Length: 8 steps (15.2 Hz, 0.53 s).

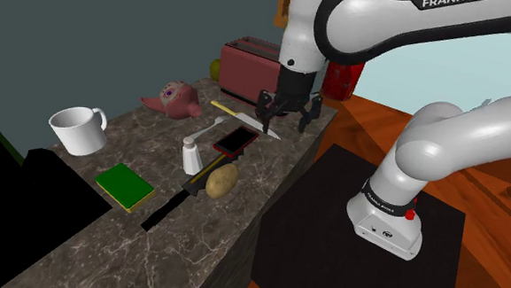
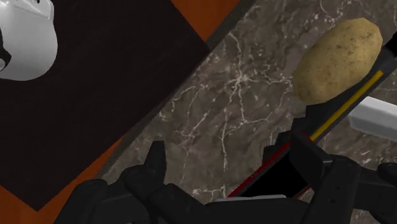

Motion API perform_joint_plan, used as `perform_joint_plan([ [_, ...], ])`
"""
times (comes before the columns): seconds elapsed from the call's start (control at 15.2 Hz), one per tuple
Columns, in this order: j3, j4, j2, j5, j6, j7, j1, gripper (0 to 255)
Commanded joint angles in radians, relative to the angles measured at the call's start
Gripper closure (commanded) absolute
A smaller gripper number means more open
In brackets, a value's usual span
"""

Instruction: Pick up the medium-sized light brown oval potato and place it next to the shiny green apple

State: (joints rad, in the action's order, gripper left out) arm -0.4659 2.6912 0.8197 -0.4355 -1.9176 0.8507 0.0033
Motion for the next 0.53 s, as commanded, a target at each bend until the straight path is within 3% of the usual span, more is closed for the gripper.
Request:
perform_joint_plan([
  [0.0, -0.068, -0.008, -0.046, -0.044, -0.064, 0.095, -0.009, 0],
  [0.26, -0.214, -0.048, -0.170, -0.101, -0.200, 0.275, -0.055, 0],
  [0.46, -0.333, -0.097, -0.281, -0.108, -0.304, 0.418, -0.120, 0],
])
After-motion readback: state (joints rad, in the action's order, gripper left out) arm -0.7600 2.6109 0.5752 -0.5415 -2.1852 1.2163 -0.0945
